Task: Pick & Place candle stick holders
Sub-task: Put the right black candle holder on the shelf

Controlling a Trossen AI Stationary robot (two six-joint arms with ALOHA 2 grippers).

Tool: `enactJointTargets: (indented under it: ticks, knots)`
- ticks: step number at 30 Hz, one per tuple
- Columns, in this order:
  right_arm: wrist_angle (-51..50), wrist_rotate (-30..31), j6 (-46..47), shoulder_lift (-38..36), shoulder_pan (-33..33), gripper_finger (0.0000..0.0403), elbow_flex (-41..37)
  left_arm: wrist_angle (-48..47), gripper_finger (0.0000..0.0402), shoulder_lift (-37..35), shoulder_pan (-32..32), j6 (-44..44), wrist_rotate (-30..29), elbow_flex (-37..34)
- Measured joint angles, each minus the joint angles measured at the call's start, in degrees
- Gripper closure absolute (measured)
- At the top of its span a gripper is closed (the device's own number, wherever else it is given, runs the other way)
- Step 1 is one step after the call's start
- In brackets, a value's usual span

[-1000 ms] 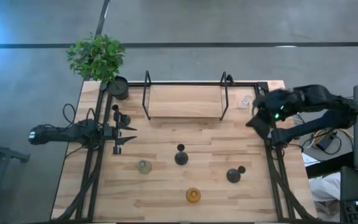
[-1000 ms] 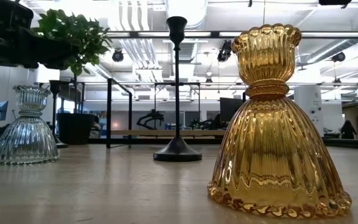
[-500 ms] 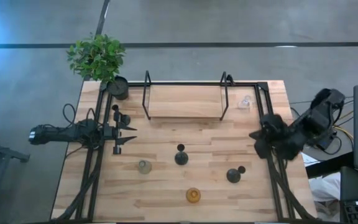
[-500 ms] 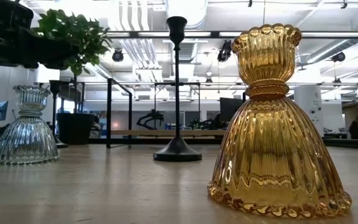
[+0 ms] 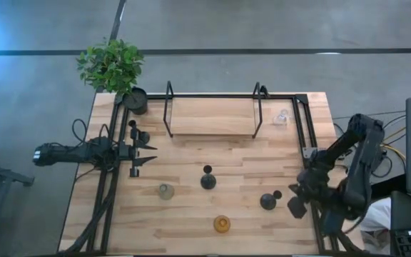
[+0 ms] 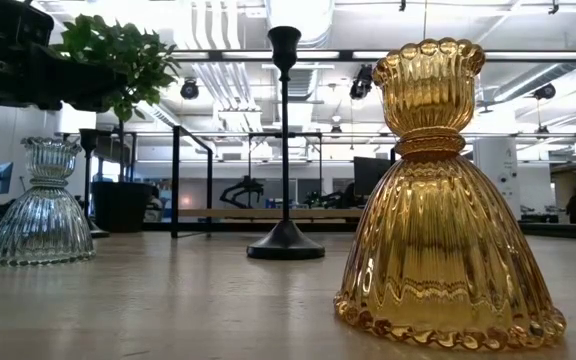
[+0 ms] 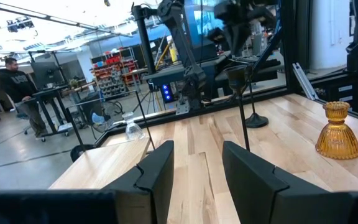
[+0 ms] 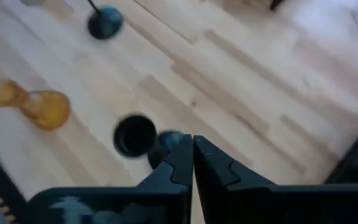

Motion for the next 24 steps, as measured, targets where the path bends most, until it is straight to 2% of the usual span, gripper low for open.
enactJointTargets:
  ticks: [4,9,24]
  knots:
    - [0.0,-3.9,6.5,4.9,2.3,0.0394,0.0,-0.4,0.0258,0.0,0.0,0.0,0.0,0.0]
    - [0.8,-10.7,7.2,10.1,2.9,0.0394,0.8,-0.6,0.0258,0.0,0.0,0.0,0.0,0.0]
    - [13.4,-10.9,7.2,14.2,4.3,0.0394,1.3,-0.8,0.0258,0.0,0.1,0.0,0.0,0.0]
